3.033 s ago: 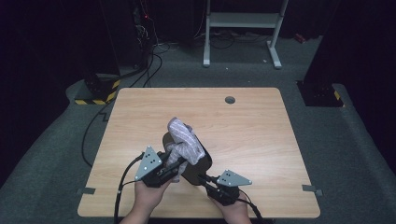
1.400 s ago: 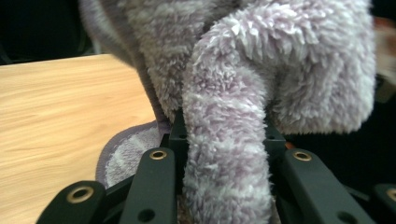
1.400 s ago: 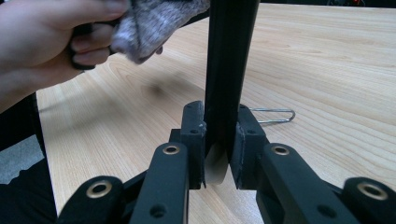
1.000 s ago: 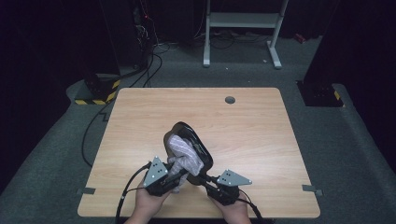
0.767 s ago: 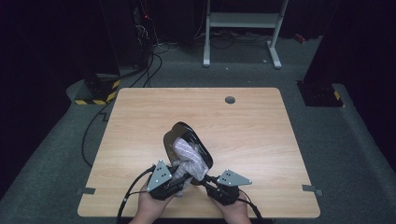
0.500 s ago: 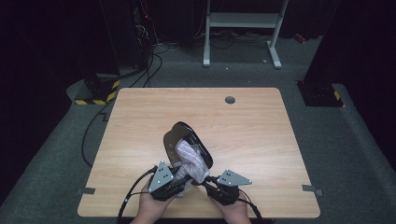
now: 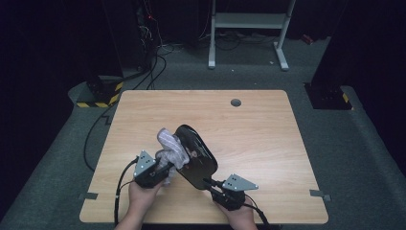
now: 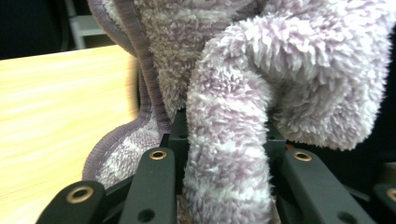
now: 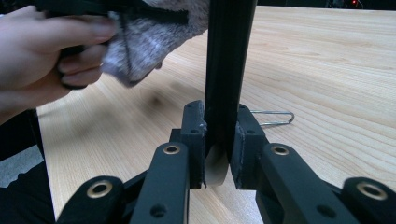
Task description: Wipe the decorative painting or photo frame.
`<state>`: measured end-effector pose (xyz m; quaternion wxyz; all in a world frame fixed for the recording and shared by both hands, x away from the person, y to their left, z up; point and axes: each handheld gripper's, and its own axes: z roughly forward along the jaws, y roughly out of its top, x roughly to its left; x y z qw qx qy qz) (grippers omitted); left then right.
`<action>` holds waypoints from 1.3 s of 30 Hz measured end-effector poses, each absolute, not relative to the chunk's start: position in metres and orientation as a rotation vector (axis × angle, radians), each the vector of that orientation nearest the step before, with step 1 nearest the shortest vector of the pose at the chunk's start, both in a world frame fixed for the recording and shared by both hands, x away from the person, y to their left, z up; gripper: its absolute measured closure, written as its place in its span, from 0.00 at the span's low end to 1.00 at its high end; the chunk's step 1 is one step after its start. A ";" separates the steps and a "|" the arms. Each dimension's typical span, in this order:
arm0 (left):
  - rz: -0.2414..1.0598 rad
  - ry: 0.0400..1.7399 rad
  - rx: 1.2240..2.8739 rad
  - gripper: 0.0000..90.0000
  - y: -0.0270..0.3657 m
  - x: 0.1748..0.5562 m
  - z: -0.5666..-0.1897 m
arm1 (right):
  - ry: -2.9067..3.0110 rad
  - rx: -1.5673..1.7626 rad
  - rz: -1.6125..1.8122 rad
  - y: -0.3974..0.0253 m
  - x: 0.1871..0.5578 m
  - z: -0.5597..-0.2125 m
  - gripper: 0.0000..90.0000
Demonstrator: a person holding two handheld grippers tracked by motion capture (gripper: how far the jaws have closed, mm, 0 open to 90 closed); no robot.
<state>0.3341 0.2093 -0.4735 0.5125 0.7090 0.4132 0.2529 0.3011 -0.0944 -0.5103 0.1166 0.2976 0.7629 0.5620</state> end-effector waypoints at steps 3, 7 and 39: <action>0.657 1.052 1.706 0.75 0.223 0.346 -0.472 | 2.234 0.870 1.645 -0.094 0.301 -0.510 0.87; 0.678 1.105 1.708 0.75 0.235 0.356 -0.473 | 2.234 0.867 1.646 -0.094 0.301 -0.510 0.87; 0.504 0.697 1.816 0.74 0.142 0.283 -0.456 | 2.240 0.873 1.638 -0.094 0.301 -0.511 0.87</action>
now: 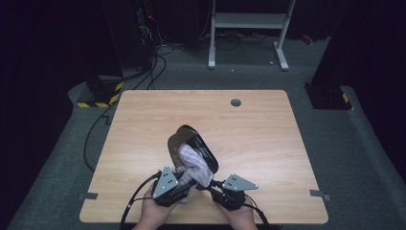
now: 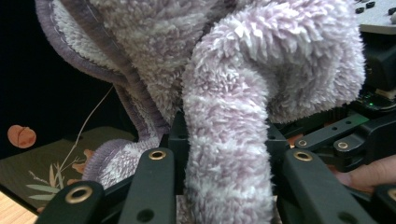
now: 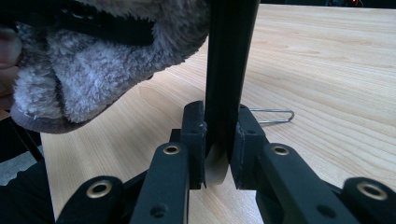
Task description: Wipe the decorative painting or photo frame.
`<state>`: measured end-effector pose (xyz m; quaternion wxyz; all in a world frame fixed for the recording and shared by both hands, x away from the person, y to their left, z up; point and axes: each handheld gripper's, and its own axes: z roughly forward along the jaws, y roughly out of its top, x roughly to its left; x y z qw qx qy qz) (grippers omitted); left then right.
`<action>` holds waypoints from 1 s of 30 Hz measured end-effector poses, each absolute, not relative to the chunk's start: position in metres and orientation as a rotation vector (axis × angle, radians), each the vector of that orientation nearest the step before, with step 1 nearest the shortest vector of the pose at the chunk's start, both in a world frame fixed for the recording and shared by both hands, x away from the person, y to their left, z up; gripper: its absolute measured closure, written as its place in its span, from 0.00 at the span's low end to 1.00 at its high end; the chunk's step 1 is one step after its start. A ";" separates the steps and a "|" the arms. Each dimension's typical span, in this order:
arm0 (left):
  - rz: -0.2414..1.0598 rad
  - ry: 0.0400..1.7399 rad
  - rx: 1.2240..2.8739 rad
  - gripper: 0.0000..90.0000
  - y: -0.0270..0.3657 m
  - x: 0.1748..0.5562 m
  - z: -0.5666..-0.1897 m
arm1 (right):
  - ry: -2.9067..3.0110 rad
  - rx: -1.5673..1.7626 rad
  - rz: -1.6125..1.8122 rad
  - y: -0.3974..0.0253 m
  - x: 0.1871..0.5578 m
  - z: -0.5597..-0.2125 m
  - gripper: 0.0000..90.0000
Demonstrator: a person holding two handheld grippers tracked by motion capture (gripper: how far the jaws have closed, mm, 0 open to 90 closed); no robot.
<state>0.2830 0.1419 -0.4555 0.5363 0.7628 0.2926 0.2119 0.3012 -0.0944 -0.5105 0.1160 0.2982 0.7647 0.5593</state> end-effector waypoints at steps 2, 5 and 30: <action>0.509 0.709 1.809 0.74 0.145 0.286 -0.457 | 2.239 0.872 1.639 -0.094 0.301 -0.510 0.87; 0.525 0.739 1.796 0.74 0.155 0.294 -0.459 | 2.236 0.873 1.643 -0.094 0.302 -0.510 0.87; 0.608 0.919 1.786 0.75 0.195 0.323 -0.463 | 2.240 0.867 1.639 -0.094 0.302 -0.511 0.87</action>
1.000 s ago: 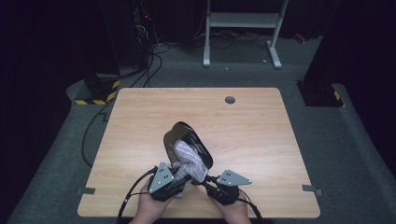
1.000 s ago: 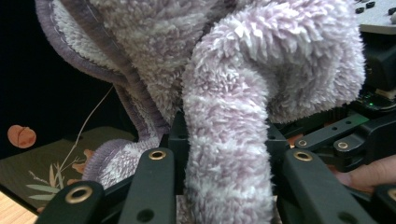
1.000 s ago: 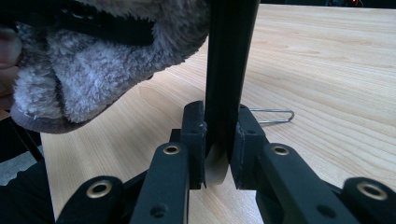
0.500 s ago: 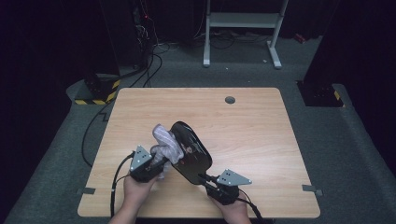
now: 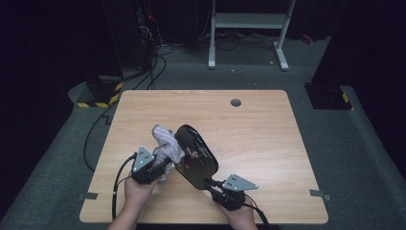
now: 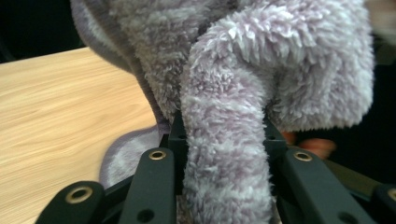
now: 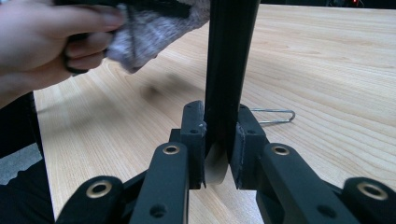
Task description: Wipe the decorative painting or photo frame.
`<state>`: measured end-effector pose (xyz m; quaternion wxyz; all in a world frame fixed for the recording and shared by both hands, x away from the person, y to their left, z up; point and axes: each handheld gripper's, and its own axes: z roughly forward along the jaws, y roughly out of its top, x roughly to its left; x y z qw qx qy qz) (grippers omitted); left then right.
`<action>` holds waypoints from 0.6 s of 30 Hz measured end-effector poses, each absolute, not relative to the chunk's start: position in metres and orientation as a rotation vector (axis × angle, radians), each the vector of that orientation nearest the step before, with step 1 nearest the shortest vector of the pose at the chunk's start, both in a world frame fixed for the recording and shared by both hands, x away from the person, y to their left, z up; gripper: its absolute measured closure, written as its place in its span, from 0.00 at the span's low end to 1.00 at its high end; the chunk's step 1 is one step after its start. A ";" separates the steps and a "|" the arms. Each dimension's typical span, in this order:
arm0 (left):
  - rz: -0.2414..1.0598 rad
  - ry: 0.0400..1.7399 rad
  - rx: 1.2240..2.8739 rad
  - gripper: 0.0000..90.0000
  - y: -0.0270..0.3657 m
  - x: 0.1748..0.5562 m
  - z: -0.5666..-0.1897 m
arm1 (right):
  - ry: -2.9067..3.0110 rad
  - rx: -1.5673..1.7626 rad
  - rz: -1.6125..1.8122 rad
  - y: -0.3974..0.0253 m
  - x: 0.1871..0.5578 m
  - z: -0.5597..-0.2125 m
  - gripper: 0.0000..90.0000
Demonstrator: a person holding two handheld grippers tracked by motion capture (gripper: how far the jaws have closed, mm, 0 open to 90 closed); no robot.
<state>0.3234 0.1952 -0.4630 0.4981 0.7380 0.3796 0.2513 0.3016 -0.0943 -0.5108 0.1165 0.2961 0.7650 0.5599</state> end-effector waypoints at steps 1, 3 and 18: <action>0.595 0.885 1.793 0.75 0.189 0.318 -0.461 | 2.239 0.868 1.639 -0.094 0.301 -0.511 0.87; 0.577 0.825 1.811 0.75 0.174 0.306 -0.459 | 2.238 0.868 1.639 -0.094 0.301 -0.511 0.87; 0.518 0.716 1.846 0.75 0.145 0.287 -0.462 | 2.238 0.871 1.641 -0.094 0.302 -0.510 0.87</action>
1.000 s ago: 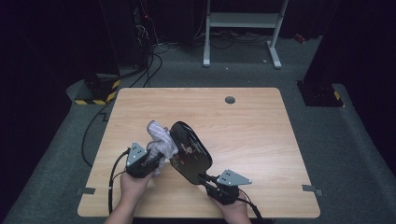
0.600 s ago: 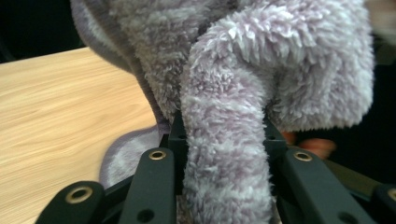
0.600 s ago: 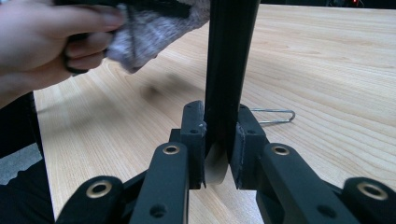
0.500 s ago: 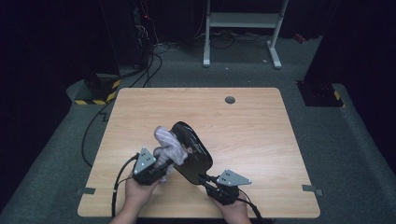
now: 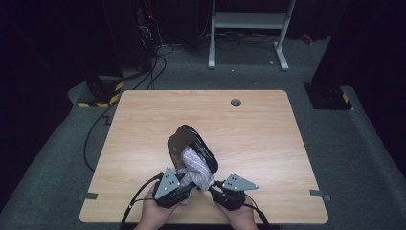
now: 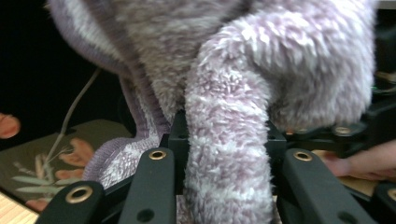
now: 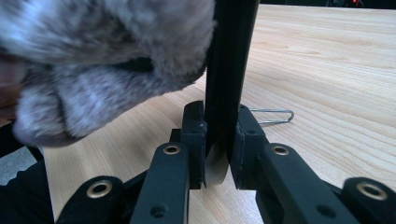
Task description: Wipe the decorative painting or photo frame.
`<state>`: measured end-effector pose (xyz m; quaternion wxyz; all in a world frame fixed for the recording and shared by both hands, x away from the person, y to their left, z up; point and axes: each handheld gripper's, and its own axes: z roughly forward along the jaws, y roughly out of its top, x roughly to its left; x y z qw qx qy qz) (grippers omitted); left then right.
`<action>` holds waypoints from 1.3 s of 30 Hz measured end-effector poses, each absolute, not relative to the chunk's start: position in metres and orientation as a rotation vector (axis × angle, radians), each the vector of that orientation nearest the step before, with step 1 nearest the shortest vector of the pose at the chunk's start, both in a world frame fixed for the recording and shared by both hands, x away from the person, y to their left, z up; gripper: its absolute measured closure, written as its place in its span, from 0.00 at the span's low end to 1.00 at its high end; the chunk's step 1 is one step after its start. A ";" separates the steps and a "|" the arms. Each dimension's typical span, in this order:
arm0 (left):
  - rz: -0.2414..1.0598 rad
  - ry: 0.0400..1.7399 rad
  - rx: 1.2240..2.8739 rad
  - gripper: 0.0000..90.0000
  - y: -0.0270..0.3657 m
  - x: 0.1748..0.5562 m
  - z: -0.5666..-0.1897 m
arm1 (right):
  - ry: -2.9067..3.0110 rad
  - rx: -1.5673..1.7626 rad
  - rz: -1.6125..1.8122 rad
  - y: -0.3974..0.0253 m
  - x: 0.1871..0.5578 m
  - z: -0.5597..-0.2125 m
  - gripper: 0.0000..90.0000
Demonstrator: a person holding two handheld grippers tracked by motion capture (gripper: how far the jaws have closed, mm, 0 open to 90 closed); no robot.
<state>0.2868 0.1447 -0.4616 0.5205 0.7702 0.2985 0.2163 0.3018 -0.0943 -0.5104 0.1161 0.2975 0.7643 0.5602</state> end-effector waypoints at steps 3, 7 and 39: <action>0.523 0.767 1.825 0.75 0.158 0.298 -0.464 | 2.236 0.871 1.642 -0.094 0.302 -0.510 0.87; 0.539 0.877 1.795 0.75 0.183 0.317 -0.470 | 2.236 0.871 1.644 -0.094 0.302 -0.510 0.87; 0.544 0.704 1.907 0.75 0.144 0.285 -0.462 | 2.239 0.878 1.641 -0.095 0.302 -0.511 0.87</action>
